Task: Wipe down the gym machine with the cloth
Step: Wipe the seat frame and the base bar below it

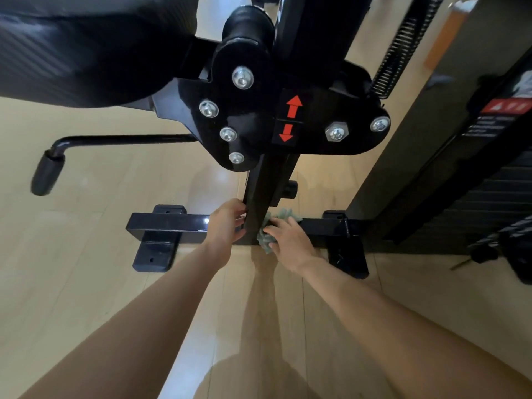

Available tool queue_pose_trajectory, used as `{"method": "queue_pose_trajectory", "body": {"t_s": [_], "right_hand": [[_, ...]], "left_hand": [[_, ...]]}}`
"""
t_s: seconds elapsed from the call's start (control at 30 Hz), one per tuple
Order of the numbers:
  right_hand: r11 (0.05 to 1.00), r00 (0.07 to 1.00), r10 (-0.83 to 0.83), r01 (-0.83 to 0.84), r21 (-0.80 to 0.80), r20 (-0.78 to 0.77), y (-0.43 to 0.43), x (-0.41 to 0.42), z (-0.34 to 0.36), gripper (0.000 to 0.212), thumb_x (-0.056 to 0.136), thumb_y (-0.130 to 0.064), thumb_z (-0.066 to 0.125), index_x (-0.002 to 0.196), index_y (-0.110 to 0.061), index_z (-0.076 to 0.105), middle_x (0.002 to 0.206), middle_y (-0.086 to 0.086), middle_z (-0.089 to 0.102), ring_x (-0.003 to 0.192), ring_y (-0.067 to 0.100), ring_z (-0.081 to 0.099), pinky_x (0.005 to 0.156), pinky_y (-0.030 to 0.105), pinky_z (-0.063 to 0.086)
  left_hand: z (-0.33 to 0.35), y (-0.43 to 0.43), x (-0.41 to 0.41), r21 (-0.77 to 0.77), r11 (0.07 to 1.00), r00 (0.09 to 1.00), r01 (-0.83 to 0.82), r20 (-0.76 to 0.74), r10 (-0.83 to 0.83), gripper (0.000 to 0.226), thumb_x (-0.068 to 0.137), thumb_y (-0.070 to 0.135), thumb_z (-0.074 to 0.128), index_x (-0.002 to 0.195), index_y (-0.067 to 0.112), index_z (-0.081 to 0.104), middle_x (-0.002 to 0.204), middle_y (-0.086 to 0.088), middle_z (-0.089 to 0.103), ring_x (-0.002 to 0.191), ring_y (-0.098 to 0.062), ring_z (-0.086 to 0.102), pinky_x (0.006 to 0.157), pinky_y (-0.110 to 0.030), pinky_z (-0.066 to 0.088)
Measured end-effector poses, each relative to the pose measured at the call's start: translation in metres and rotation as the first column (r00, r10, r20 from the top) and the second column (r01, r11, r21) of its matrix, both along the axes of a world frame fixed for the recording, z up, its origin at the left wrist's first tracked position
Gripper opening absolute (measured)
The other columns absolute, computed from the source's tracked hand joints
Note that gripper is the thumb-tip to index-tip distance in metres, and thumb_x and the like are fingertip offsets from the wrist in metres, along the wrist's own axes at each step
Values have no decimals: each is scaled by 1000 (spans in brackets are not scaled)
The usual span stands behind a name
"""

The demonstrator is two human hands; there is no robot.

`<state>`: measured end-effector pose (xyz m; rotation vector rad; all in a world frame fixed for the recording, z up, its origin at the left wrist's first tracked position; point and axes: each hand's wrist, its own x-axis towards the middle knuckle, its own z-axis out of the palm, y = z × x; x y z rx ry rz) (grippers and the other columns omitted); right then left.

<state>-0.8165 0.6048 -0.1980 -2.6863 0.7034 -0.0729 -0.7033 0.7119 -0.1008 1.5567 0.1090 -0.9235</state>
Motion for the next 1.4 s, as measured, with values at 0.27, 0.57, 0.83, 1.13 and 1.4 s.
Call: {"method": "queue_pose_trajectory", "body": {"t_s": [0.27,0.57,0.83,1.13,1.4], "right_hand": [[941,974,-213,183,-284,-78,-37,-55,-2,41,98,-30,59,139,-26,55,148,-2,50,126,25,44,106,41,39],[951,978,-146,98,-293,-148,-22,-34,9,39,91,-22,70,128,-20,56,128,3,55,117,23,50,99,37,47],[940,978,29,-97,-328,-206,-15,-17,14,50,86,-22,75,132,-23,55,143,3,50,128,24,47,103,38,42],[960,962,-234,207,-187,-140,-40,-53,21,36,88,-17,72,123,-20,62,125,0,57,119,22,53,99,35,48],[797,931,-335,196,571,147,29,-35,60,26,83,-7,80,105,-18,72,99,-4,71,94,8,67,80,17,54]], "left_hand": [[-1,2,2,8,1000,1000,13,-5,-13,11,95,14,57,87,14,64,99,-5,68,109,-23,65,105,-41,52],[4,4,4,28,998,999,47,6,-48,11,96,12,60,87,15,65,102,-5,68,102,-19,64,102,-38,53],[-5,14,4,57,980,961,193,192,-200,14,99,22,57,104,14,67,96,-4,68,85,-15,63,75,-26,53],[-12,30,10,153,928,889,339,272,-369,24,99,22,59,122,15,65,114,-4,66,105,-22,64,95,-40,55],[-12,46,12,255,772,658,582,409,-632,51,87,28,75,136,25,60,131,3,60,120,-18,56,101,-35,49]]}}
